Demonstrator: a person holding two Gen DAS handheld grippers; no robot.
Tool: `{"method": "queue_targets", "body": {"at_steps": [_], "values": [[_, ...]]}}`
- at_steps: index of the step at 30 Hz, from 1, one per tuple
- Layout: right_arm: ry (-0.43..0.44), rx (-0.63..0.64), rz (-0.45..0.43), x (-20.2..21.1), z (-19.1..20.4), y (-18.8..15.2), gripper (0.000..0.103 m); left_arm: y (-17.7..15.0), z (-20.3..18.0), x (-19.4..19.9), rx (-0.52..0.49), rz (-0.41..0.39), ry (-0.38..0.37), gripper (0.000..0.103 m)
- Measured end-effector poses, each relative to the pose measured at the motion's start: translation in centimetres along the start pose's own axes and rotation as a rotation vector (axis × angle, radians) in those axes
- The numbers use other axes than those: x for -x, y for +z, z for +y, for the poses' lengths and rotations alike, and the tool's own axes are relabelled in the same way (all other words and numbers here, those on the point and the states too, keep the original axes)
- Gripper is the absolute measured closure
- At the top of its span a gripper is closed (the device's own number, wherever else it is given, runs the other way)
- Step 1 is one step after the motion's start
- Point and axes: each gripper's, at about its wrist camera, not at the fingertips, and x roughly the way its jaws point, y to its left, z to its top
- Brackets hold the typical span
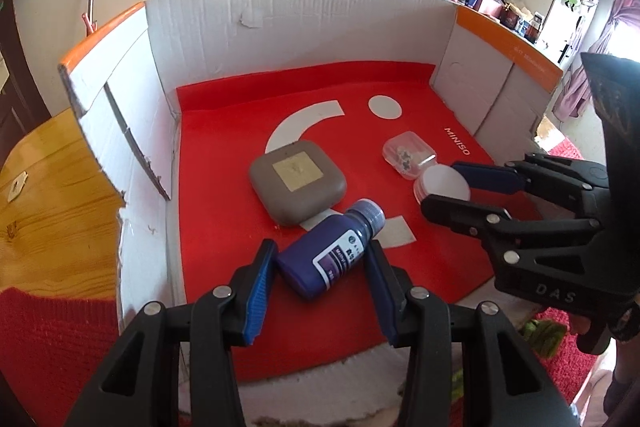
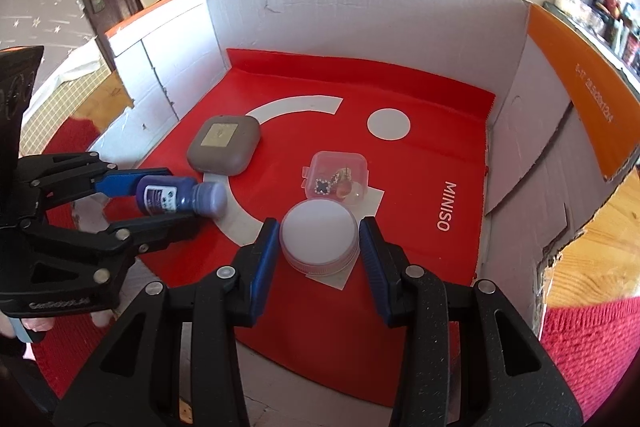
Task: Organize objects
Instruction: 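Lower and open the left tool on the mat while the right tool releases the white tin, then withdraw both open tools from the cardboard box toward the items on the rug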
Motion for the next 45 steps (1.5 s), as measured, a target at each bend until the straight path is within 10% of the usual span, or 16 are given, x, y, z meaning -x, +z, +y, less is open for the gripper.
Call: {"method": "queue_targets", "body": {"at_steps": [45], "values": [[-0.014, -0.03, -0.138, 6.3, 1.6, -2.1, 0.042, -1.7, -0.4, 5.2, -0.009, -0.166, 0.071, 0.028]]}}
